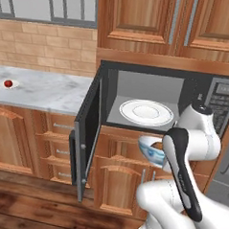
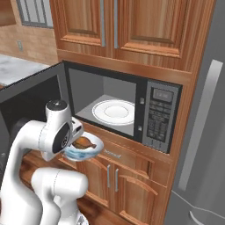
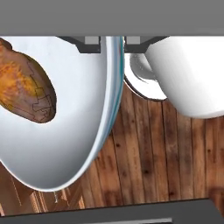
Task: Remove the apple from the bowl and place it on the small plate. Then place the bowl with only the chicken drumstick in the microwave, close the door, and press the start button to microwave the chicken drumstick.
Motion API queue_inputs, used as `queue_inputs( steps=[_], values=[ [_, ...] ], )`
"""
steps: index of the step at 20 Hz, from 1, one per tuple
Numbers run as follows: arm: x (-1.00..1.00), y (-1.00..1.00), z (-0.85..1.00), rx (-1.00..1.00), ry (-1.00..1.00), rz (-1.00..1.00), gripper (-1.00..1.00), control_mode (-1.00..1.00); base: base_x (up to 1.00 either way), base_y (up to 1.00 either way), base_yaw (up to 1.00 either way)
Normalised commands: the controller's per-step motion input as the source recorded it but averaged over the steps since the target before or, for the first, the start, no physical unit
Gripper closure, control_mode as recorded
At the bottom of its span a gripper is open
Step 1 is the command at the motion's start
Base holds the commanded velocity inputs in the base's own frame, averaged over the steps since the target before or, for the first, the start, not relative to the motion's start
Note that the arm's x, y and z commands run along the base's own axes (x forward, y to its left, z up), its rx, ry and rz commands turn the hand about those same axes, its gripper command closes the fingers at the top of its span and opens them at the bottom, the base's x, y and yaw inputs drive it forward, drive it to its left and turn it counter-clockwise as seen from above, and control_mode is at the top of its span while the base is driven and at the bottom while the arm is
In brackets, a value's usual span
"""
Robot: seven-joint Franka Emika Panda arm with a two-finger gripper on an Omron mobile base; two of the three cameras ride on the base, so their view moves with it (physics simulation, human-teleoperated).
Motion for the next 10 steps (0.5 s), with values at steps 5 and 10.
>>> queue_inputs(
  steps=[5,10],
  values=[
    [0.0,-0.02,-0.1,0.0,0.0,0.0,1.0,1.0,-0.01,-0.25,0.03],
    [0.0,0.0,0.0,0.0,0.0,0.0,1.0,1.0,0.0,-0.33,0.21]
  ],
)
